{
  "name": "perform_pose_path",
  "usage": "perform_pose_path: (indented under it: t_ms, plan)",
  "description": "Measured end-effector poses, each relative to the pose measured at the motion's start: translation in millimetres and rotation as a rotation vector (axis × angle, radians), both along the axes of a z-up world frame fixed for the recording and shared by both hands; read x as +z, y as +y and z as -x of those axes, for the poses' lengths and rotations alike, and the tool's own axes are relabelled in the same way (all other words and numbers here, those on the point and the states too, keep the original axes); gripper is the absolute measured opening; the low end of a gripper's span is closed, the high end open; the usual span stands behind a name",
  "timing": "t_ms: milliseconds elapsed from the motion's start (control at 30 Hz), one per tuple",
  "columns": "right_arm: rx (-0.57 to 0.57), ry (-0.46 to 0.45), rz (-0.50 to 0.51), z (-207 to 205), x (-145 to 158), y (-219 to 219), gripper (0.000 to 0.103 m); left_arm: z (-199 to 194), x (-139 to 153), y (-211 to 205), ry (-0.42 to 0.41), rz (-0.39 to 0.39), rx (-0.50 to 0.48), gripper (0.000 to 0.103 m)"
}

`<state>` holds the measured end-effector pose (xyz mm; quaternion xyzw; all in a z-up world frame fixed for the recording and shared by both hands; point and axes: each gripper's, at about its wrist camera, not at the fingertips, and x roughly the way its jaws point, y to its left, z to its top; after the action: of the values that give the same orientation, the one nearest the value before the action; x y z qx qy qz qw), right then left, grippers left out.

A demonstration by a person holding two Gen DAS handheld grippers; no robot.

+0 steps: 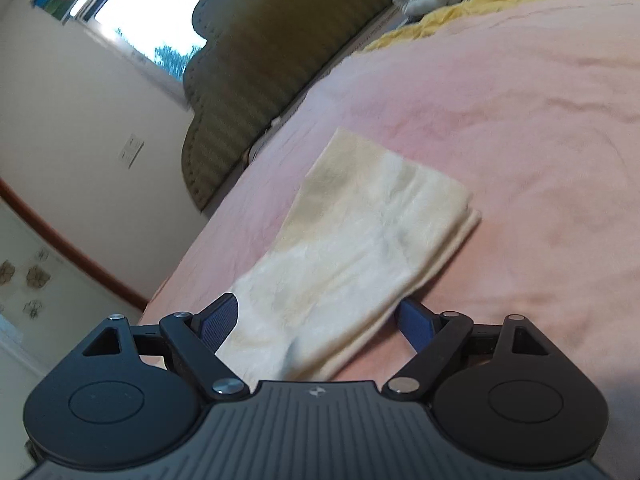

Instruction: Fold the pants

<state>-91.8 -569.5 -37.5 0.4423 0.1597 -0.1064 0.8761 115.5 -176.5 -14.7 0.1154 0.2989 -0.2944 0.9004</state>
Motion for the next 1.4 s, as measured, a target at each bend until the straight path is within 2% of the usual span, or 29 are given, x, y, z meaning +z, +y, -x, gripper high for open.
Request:
perform_pose_path:
  t_ms: [167,300,333,367,400,467,533,600,700,933,1067,1267,1333,1400]
  plan:
    - [-0.158,-0.036,0.058,-22.6,-4.0,-13.2,0.086,-0.2,0.3,0.0,0.001,0.000,0.000,0.103]
    - [-0.142,-0.022,0.113,-44.1,-5.6,-19.1,0.085,-0.3,0.2,0.1,0.001,0.001,0.000,0.103]
    - [-0.133,-0.018,0.129,-47.0,-5.8,-18.7,0.080,-0.3,0.2,0.0,0.001,0.001,0.000,0.103]
    - [-0.121,-0.014,0.131,-47.1,-7.2,-18.0,0.065,-0.3,0.2,0.0,0.001,0.001,0.000,0.103]
    - [-0.115,-0.014,0.116,-46.7,-9.2,-19.5,0.060,-0.3,0.3,0.0,0.001,0.000,0.000,0.103]
    - [-0.112,-0.026,0.097,-40.9,-10.9,-21.9,0.060,-0.4,0.3,0.1,0.000,0.000,0.000,0.103]
    - [-0.099,-0.020,0.108,-42.2,-9.7,-20.2,0.065,-0.4,0.2,0.1,0.001,0.000,0.000,0.103]
    - [-0.081,-0.039,0.129,-43.8,-8.4,-15.7,0.083,-0.4,0.2,0.1,0.000,0.000,0.000,0.103]
    - [-0.034,-0.024,0.179,-51.6,-3.9,-6.4,0.096,-0.4,0.1,0.1,0.000,0.000,0.000,0.103]
    - [-0.062,-0.021,0.190,-51.6,-3.2,1.4,0.098,-0.5,0.1,0.0,0.000,0.001,0.000,0.103]
    - [-0.066,0.015,0.219,-54.2,-0.7,8.2,0.101,-0.5,0.1,0.1,0.000,0.001,0.000,0.103]
    - [-0.053,0.088,0.291,-57.7,4.6,17.2,0.101,-0.6,0.0,0.1,0.000,0.001,0.000,0.103]
    - [-0.052,0.061,0.263,-54.1,2.3,13.6,0.101,-0.6,0.0,0.0,0.000,0.001,0.001,0.103]
    - [-0.050,-0.004,0.193,-45.7,-3.1,4.2,0.102,-0.5,0.0,0.0,0.000,0.000,0.001,0.103]
